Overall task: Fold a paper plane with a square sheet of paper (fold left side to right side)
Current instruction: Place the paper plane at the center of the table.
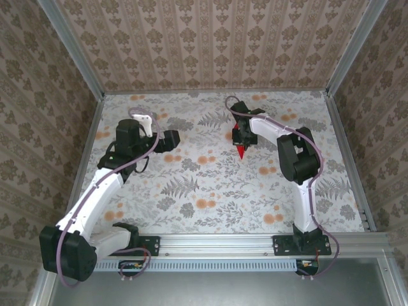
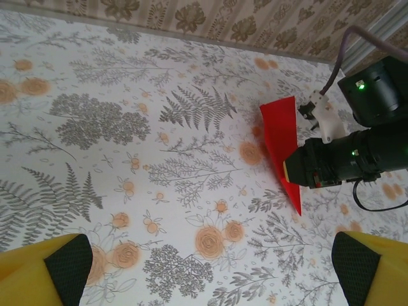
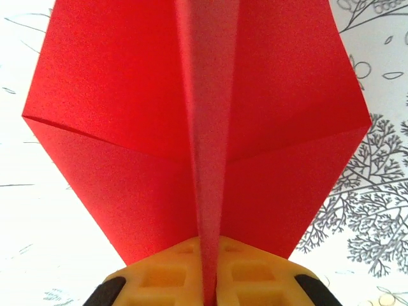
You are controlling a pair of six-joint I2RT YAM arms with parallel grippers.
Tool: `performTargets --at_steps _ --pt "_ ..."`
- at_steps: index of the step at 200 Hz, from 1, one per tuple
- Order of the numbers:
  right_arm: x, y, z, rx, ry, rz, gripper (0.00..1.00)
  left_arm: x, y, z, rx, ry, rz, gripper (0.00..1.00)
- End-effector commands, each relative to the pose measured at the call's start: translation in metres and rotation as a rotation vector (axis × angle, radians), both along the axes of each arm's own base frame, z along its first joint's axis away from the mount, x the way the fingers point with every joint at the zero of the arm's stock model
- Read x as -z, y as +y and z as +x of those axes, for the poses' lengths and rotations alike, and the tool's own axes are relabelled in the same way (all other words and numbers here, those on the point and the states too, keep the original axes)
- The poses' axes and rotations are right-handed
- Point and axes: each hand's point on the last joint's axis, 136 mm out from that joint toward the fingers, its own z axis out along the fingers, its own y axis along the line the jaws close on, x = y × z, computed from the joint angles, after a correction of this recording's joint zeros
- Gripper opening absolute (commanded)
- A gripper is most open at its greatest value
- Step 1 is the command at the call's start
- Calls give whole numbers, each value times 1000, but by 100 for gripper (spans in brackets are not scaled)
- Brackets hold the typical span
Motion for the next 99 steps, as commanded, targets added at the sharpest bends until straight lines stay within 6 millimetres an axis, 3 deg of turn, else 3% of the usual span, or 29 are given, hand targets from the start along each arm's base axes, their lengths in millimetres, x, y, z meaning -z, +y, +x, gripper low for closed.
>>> performTargets --at_steps 1,53,99 --pt "5 -4 -6 -21 53 -28 12 -10 9 0 -20 -30 33 100" --pt "8 0 -11 -43 77 -7 24 -10 11 -1 -24 -23 46 100" --pt "-8 -3 -11 -56 51 -21 28 -11 14 2 -41 -12 37 100"
